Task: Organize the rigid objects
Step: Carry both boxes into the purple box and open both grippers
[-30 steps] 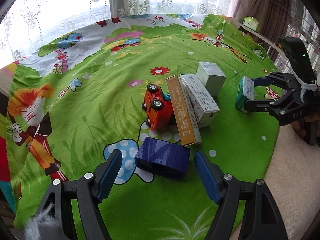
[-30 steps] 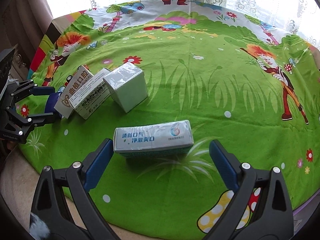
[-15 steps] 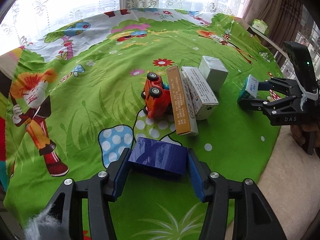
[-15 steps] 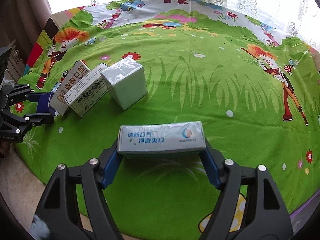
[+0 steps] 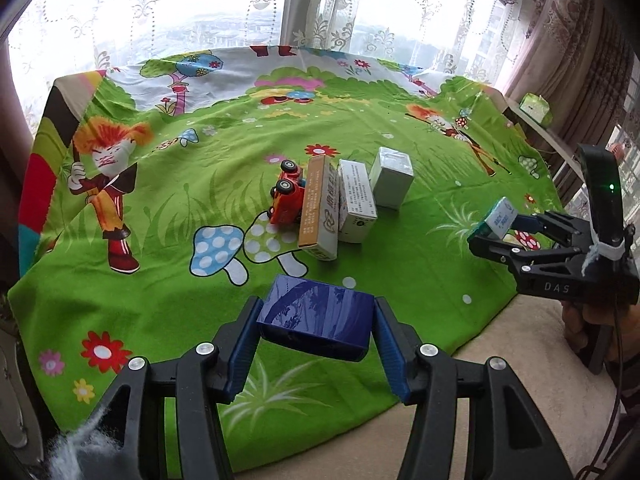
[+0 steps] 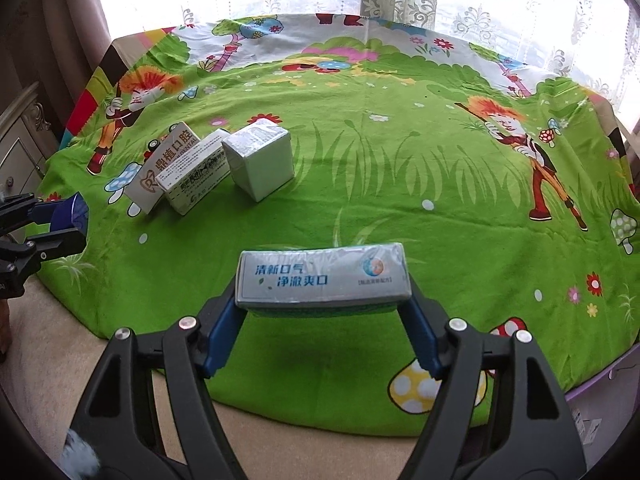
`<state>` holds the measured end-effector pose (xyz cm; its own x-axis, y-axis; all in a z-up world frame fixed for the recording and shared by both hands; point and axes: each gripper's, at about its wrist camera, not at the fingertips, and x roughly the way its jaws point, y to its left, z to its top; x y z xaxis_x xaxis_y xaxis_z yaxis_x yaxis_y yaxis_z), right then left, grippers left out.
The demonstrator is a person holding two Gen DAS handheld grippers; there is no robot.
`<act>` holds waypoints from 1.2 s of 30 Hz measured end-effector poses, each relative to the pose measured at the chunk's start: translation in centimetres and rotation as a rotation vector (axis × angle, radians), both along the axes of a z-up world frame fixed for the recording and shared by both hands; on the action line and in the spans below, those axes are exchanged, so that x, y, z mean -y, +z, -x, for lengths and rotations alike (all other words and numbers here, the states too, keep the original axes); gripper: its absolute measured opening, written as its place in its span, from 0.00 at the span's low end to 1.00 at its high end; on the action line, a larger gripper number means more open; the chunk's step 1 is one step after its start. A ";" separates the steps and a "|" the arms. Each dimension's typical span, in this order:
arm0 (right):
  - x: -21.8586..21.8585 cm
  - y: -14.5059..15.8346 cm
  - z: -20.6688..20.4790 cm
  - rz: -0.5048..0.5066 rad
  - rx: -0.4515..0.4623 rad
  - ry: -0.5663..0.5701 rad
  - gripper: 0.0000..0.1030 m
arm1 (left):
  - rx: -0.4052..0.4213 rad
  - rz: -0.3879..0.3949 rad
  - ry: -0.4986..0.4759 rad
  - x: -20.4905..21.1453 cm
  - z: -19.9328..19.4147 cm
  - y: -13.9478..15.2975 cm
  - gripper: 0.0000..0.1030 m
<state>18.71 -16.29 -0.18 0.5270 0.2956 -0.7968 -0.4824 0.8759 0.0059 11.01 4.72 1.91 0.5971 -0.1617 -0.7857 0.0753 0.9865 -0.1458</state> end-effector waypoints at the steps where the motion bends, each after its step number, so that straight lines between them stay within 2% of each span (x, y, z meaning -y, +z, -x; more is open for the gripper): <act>1: 0.2 0.1 0.3 0.000 0.002 -0.003 0.73 | 0.004 0.011 0.005 0.3 0.2 0.1 0.54; 13: 2.9 1.5 3.8 -0.041 0.011 -0.032 0.73 | 0.051 0.151 0.073 4.7 3.0 0.7 0.54; 17: 4.5 2.0 5.1 -0.071 0.006 -0.059 0.73 | 0.060 0.171 0.067 6.8 3.5 0.7 0.54; 29: 11.3 3.7 7.5 -0.134 0.013 -0.170 0.73 | 0.091 0.135 -0.071 14.4 3.1 2.3 0.54; 36: 17.7 4.0 8.0 -0.134 0.018 -0.287 0.73 | 0.096 0.116 -0.170 19.4 2.4 3.1 0.54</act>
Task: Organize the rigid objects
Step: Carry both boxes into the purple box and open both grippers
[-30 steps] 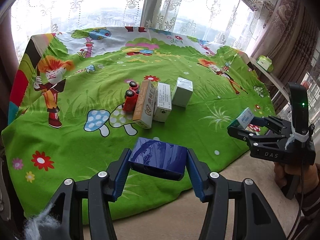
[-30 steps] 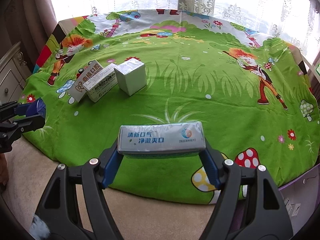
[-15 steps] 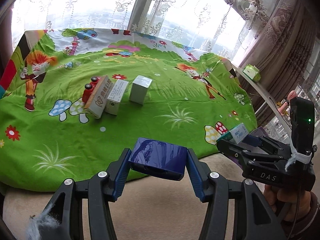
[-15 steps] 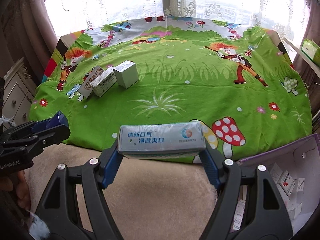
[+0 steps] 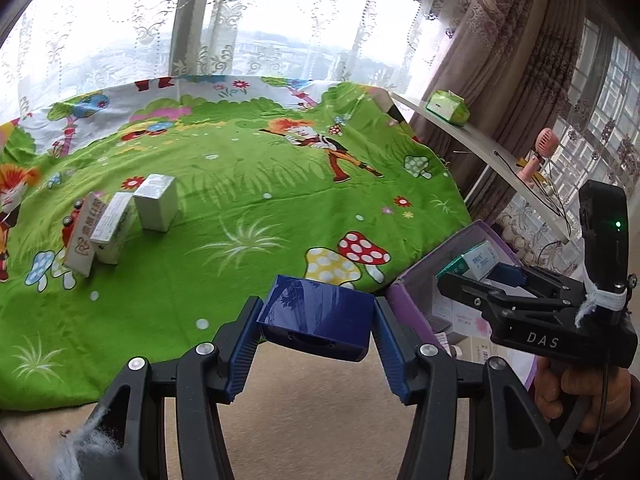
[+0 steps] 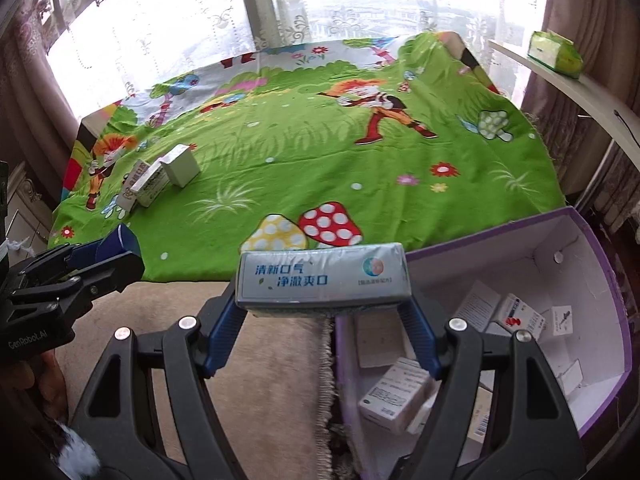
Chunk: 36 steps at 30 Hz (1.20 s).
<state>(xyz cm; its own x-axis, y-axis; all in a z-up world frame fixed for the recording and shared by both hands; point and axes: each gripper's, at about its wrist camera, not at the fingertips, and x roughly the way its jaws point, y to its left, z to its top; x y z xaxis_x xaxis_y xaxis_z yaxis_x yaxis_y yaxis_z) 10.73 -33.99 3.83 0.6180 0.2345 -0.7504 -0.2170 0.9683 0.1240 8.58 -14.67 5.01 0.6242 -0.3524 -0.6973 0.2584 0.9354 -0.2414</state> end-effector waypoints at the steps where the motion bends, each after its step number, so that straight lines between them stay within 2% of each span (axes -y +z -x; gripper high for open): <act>1: 1.1 0.1 0.0 0.002 0.004 -0.024 0.73 | 0.002 -0.003 -0.014 0.7 -0.1 0.1 0.54; 10: 9.4 0.9 -0.5 0.013 0.030 -0.203 0.73 | 0.006 -0.036 -0.143 7.1 -0.7 0.5 0.54; 19: 13.5 1.2 -1.3 0.032 0.043 -0.296 0.73 | 0.012 -0.083 -0.260 12.6 -1.1 0.3 0.54; 25: 15.7 1.6 -2.2 0.046 0.058 -0.354 0.73 | 0.005 -0.070 -0.309 14.2 -1.5 0.2 0.55; 26: 16.1 1.8 -2.4 0.044 0.063 -0.363 0.73 | 0.004 -0.066 -0.319 14.5 -1.6 0.2 0.56; 28: 16.6 2.0 -2.9 0.049 0.073 -0.381 0.73 | 0.004 -0.074 -0.323 14.8 -1.6 0.1 0.72; 31: 17.5 2.2 -3.3 0.029 0.080 -0.395 0.75 | 0.016 -0.070 -0.311 14.6 -1.5 0.3 0.75; 33: 17.8 2.3 -3.3 0.026 0.080 -0.406 0.85 | 0.015 -0.064 -0.293 14.3 -1.6 0.4 0.75; 36: 17.9 2.2 -3.2 0.034 0.074 -0.411 0.90 | 0.014 -0.061 -0.270 13.9 -1.7 0.4 0.75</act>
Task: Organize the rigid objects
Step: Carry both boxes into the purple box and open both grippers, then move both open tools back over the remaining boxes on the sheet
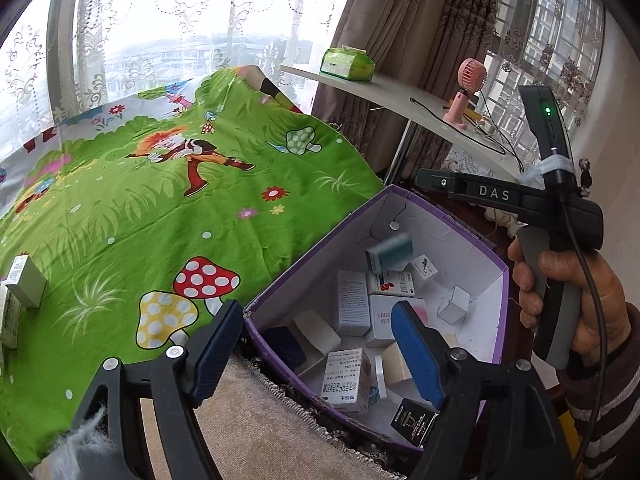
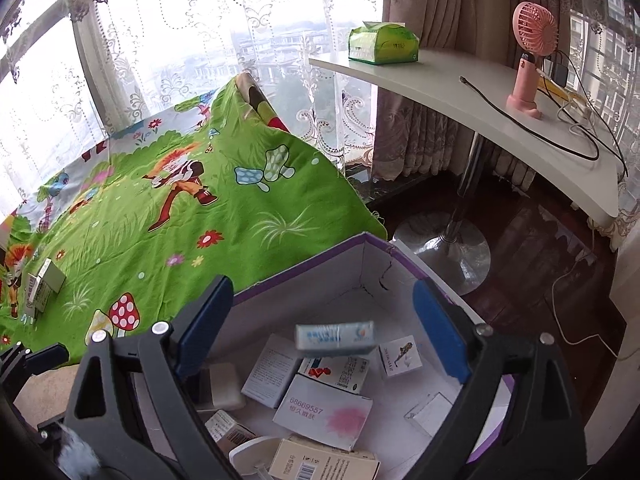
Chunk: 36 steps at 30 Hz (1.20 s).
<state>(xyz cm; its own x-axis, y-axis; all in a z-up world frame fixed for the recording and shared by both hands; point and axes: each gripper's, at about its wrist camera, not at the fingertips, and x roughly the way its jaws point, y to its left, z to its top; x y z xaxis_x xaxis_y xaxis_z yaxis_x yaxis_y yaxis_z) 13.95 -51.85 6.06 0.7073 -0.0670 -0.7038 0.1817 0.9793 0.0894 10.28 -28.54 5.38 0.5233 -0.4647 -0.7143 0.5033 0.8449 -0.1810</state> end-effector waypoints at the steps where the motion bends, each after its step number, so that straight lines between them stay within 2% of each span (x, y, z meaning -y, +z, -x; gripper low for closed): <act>1: 0.0 0.0 0.1 0.000 0.001 -0.001 0.90 | 0.002 -0.004 0.009 -0.1 0.0 0.0 0.75; 6: 0.0 0.7 0.8 -0.012 0.025 -0.009 0.91 | 0.029 0.001 0.025 -0.5 0.4 0.5 0.75; 9: -0.4 1.6 1.4 -0.011 0.067 0.005 0.96 | 0.070 -0.004 0.048 -0.8 0.8 1.2 0.81; 12: -1.4 2.8 1.8 0.026 0.108 -0.002 0.99 | 0.133 -0.026 0.101 -1.2 1.3 2.0 0.82; 18: -3.5 4.5 2.1 0.116 0.140 -0.049 1.00 | 0.172 -0.012 0.145 -2.6 1.5 2.4 0.83; 21: -5.1 4.8 2.2 0.152 0.149 -0.030 0.99 | 0.211 0.012 0.174 -3.7 1.7 2.9 0.83; 23: -6.0 4.8 2.3 0.155 0.161 -0.010 0.99 | 0.234 0.000 0.200 -4.3 1.8 3.0 0.83; 26: -7.3 4.5 2.4 0.116 0.166 0.038 0.99 | 0.213 0.001 0.242 -5.9 1.4 2.9 0.83; 30: -8.7 4.0 2.5 0.007 0.166 0.120 0.99 | 0.190 0.044 0.299 -8.5 1.2 2.7 0.83; 36: -12.4 3.0 2.4 0.012 0.142 0.223 0.99 | 0.142 0.085 0.361 -11.9 0.7 2.0 0.83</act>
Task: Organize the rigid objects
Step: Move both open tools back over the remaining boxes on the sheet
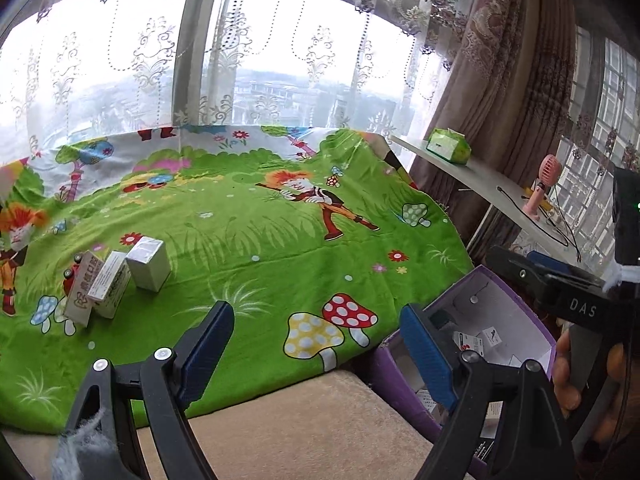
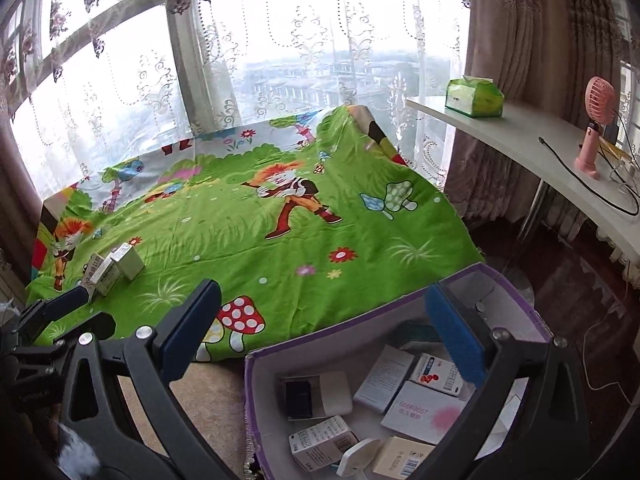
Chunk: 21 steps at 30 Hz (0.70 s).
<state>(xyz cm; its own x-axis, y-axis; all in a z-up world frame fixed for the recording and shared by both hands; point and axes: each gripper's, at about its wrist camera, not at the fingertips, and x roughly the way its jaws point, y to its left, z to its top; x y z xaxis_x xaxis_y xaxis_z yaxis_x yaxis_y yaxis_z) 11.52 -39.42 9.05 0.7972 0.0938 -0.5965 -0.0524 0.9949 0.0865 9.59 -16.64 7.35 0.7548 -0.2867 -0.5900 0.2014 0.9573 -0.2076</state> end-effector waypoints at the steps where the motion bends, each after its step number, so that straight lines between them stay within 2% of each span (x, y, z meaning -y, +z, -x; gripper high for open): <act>1: -0.5 -0.2 0.0 -0.006 -0.007 0.020 0.99 | -0.007 0.011 0.009 -0.6 -0.1 -0.1 0.83; 12: -6.6 -1.6 -1.2 -0.036 -0.079 0.162 0.99 | -0.061 0.118 0.135 -7.9 -0.2 -1.2 0.80; 17: -9.7 -2.1 -1.6 -0.022 -0.095 0.230 0.99 | -0.083 0.155 0.200 -11.4 -0.1 -2.1 0.75; 21: -12.0 -2.4 -2.0 -0.005 -0.113 0.258 0.99 | -0.112 0.183 0.241 -13.9 -0.3 -2.8 0.68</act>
<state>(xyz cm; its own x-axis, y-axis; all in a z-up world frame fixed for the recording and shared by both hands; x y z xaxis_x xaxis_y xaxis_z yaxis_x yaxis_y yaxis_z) 13.52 -27.39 6.64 0.6748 0.2883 -0.6794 -0.2934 0.9495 0.1114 9.89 -2.72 4.56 0.7473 -0.2165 -0.6282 -0.0603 0.9195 -0.3885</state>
